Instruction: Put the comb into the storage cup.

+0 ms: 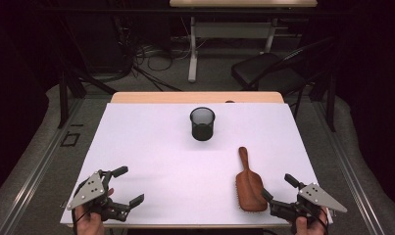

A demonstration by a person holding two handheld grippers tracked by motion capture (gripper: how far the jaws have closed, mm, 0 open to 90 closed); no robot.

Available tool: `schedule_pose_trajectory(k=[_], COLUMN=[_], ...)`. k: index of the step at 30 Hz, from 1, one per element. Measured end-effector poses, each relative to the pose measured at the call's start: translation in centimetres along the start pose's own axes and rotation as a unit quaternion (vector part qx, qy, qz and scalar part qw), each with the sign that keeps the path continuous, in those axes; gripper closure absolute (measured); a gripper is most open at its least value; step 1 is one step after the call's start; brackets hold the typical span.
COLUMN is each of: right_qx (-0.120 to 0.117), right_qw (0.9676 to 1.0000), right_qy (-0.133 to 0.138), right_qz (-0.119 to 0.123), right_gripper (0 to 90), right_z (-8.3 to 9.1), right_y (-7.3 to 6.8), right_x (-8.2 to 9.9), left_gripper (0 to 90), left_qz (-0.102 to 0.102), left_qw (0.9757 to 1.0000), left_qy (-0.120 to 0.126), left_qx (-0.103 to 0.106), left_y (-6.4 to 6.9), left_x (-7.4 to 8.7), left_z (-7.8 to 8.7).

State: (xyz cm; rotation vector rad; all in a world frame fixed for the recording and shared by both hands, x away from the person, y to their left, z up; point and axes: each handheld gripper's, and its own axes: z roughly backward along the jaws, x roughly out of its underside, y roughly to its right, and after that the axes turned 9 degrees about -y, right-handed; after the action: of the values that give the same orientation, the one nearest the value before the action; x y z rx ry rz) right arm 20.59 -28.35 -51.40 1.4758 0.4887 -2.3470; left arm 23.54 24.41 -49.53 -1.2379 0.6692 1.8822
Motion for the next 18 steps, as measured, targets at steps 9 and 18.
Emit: schedule_pose_trajectory(k=[9,18], right_qx=[-0.01,0.014], right_qw=[0.9991,0.9985], right_qy=[-0.039,-0.052], right_qz=[0.011,-0.006], right_gripper=[0.0,16.5], right_z=[-0.7,-1.2], right_y=[-0.1,0.2], right_x=[-0.4,-1.1], left_gripper=[0.2,0.2], left_qz=[0.001,0.008], left_qw=[0.9999,0.9999], left_qy=[-0.012,-0.007], left_qx=[-0.001,-0.002], left_y=[-0.2,-0.3], left_x=[0.2,0.5], left_z=[-0.4,0.1])
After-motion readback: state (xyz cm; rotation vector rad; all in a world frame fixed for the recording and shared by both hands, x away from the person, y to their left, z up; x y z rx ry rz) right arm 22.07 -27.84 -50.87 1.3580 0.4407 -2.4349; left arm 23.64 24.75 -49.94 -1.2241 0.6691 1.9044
